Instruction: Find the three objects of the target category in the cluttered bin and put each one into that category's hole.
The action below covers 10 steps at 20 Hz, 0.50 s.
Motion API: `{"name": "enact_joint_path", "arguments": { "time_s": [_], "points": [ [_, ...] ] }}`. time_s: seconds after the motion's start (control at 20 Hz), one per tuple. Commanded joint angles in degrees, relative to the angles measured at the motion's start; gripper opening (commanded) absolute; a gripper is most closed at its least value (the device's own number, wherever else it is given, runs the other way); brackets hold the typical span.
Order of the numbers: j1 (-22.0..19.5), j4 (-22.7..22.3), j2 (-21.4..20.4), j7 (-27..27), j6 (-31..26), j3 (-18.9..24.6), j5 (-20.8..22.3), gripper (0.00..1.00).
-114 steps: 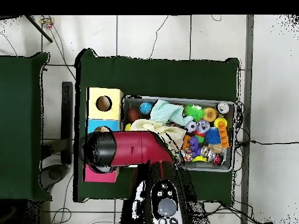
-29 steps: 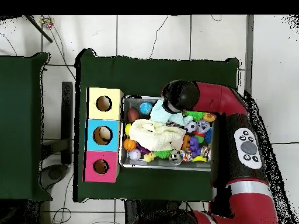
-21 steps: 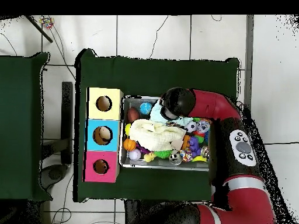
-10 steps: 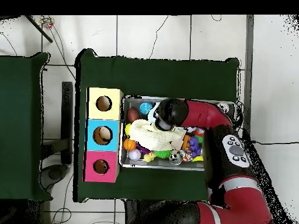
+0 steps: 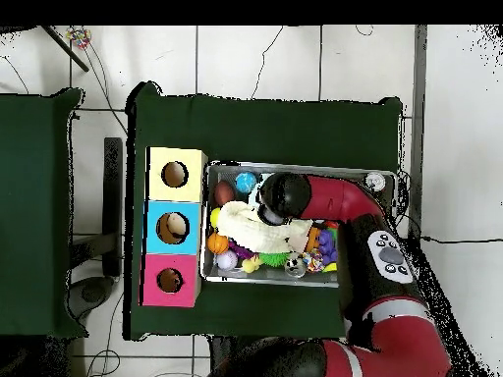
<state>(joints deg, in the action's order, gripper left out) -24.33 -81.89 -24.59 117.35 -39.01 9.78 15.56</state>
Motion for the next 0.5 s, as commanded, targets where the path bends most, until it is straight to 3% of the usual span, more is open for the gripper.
{"name": "enact_joint_path", "arguments": {
  "time_s": [0.05,0.5],
  "points": [
    [2.2,-5.1,2.0,6.0,5.3,-2.9,2.7,0.0],
    [0.6,-11.1,-14.4,-1.4,-11.4,-4.3,-1.5,0.0]
  ]
}}
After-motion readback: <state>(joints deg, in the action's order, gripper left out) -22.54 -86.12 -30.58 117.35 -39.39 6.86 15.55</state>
